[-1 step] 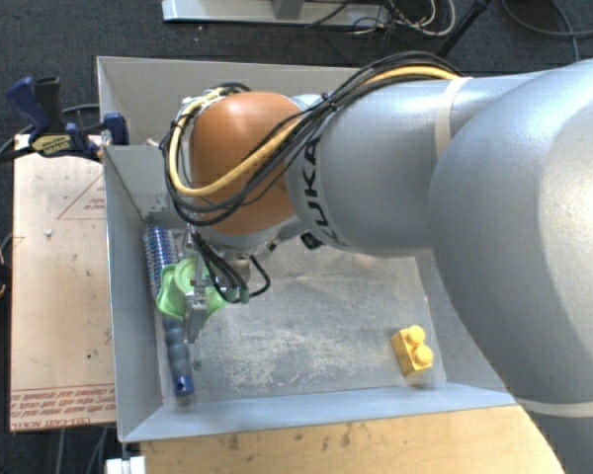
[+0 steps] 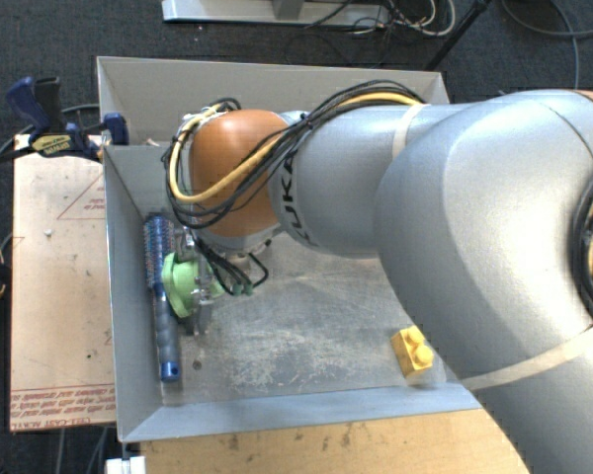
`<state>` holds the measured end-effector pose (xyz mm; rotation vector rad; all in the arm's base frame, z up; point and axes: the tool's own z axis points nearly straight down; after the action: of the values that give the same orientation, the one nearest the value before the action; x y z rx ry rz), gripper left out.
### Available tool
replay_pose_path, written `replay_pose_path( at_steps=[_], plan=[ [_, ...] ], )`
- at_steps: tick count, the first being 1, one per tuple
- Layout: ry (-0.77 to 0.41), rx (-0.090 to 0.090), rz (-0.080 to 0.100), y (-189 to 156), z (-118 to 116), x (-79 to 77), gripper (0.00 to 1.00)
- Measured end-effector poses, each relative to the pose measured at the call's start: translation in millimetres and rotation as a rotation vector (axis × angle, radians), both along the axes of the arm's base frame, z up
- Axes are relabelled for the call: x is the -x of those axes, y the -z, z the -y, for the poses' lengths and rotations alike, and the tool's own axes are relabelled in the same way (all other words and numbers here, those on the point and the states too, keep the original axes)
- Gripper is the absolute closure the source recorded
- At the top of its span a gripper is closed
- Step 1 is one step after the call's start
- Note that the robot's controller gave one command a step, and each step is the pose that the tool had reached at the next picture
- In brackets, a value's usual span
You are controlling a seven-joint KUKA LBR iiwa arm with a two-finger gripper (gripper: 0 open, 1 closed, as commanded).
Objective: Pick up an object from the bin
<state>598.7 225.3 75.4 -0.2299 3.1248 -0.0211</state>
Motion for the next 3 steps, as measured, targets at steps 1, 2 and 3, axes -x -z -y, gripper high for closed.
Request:
replay_pose_path(
  at_steps=[1,2,3],
  plan=[
    [0.005,-0.009,-0.006,-1.8,3.1,-2.2,0.0],
    [0.007,-0.012,-0.008,-2.4,4.1,-2.9,0.0],
    [0.009,-0.013,-0.008,-2.6,4.8,-3.5,0.0]
  ],
)
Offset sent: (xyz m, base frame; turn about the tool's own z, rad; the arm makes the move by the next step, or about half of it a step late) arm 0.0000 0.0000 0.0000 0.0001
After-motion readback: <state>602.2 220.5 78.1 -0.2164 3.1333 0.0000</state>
